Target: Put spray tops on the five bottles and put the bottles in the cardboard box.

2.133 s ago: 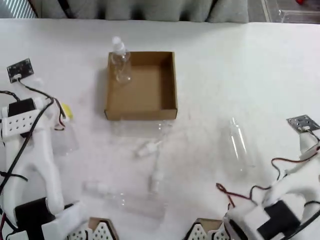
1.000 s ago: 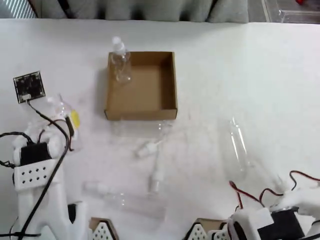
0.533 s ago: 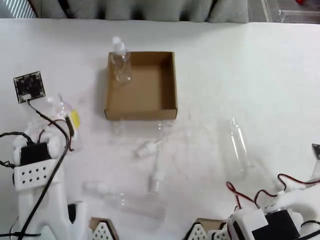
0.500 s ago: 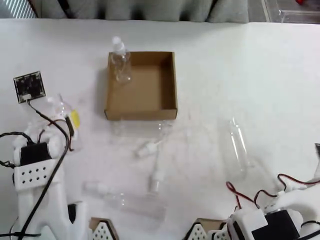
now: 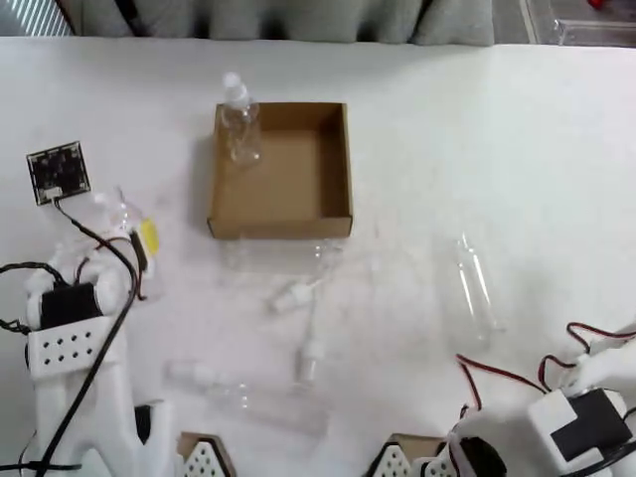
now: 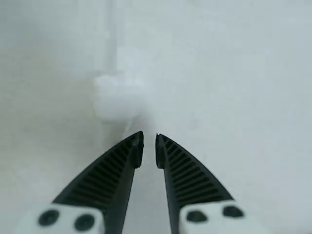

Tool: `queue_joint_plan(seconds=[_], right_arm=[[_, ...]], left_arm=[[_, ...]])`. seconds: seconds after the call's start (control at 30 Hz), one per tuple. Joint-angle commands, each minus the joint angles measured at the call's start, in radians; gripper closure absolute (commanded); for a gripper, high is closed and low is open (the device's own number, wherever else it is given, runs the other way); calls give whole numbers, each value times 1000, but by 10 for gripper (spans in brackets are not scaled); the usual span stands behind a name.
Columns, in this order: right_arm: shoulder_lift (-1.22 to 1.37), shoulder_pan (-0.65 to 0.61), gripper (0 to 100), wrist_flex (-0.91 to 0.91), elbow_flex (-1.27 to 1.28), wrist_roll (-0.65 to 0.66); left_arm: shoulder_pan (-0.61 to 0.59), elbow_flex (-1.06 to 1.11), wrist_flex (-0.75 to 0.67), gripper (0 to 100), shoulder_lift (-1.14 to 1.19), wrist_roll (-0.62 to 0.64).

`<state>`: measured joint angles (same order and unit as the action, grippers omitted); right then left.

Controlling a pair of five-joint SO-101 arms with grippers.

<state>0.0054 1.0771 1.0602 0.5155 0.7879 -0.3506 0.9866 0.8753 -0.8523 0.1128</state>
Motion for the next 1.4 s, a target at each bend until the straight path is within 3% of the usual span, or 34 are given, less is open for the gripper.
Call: queue_joint_plan(seconds=[0.0,0.23,0.47,0.77,0.87,1.0,1.17,1.37], right_arm=[[-35,42,975,156,-104,0],[-180,116,975,176,34,186],[-254,94,970,-64,127,212],[-285,124,803,-145,137,732],[-294,117,753,-202,176,974],[-309,87,688,-278,255,1241],[-354,25,661,-412,388,1418],[-410,7,661,-570,552,1499]], left_arm=[[13,-2,-28,940,-33,-9],[15,-2,-28,940,-33,-9],[15,-2,-28,940,-33,-9],[15,-2,-28,940,-33,-11],[15,0,-28,940,-33,-15],[15,28,-54,940,-41,-98],[15,54,-104,940,-41,-114],[15,54,-104,940,-41,-114]])
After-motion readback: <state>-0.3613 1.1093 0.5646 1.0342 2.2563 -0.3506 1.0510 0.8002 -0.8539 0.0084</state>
